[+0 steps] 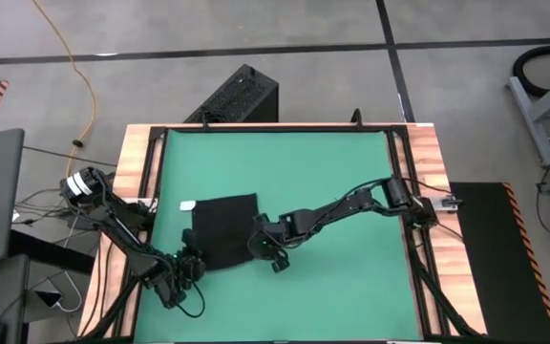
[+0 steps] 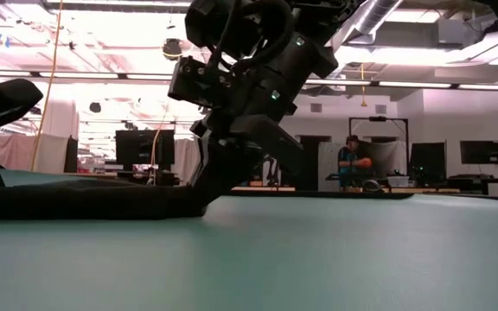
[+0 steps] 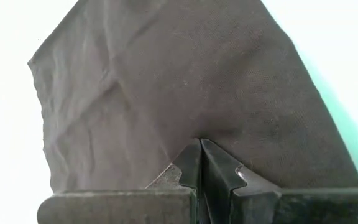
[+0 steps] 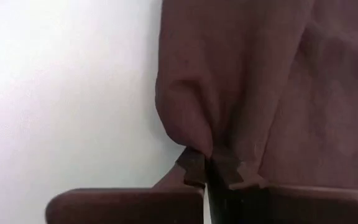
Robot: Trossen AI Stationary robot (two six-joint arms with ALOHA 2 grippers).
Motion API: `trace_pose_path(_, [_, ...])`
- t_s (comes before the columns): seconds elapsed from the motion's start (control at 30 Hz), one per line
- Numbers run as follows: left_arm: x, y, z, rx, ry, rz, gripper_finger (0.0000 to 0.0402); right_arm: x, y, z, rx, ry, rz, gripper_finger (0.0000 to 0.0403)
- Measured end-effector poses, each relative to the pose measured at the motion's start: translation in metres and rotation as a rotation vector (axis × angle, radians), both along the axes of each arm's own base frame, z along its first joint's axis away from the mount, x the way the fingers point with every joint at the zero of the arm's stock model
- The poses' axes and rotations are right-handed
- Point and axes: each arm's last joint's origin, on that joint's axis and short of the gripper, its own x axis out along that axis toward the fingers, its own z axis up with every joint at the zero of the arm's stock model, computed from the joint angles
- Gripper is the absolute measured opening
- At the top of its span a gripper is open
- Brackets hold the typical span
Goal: Roll towel into tight, uniform cylinder
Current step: Roll the towel
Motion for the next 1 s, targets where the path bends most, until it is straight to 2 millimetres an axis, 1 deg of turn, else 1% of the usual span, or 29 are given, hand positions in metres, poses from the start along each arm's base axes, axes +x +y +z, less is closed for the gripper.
trace_pose_path(0.03, [0.000,0.000,0.000,-0.003,0.000,-0.004,0.0000,0.000,0.000,0.000,0.013,0.004,-0.020,0.0013])
trace_pose_path(0.17, [0.002,-0.003,0.000,-0.017,0.000,-0.034,0.0000,-0.003,0.004,0.015,0.131,0.010,-0.097,0.0014])
trace_pose_path(0.27, [0.003,-0.005,0.001,-0.025,0.000,-0.046,0.0000,-0.006,-0.001,0.026,0.256,0.042,-0.164,0.0007])
trace_pose_path(0.5, [0.004,-0.006,0.001,-0.038,0.010,-0.069,0.0000,-0.015,-0.017,0.046,0.515,0.156,-0.330,0.0006])
trace_pose_path(0.67, [0.006,-0.010,0.002,-0.062,-0.011,-0.095,0.0000,-0.013,-0.034,0.048,0.678,0.215,-0.502,0.0006])
trace_pose_path(0.77, [0.007,-0.012,0.003,-0.077,-0.017,-0.110,0.0000,-0.012,-0.042,0.049,0.709,0.221,-0.542,0.0005])
trace_pose_path(0.87, [0.008,-0.014,0.003,-0.097,-0.015,-0.125,0.0000,-0.011,-0.051,0.050,0.801,0.257,-0.575,0.0005])
trace_pose_path(1.0, [0.008,-0.014,0.003,-0.100,-0.010,-0.127,0.0000,-0.011,-0.061,0.052,0.881,0.284,-0.593,0.0005])
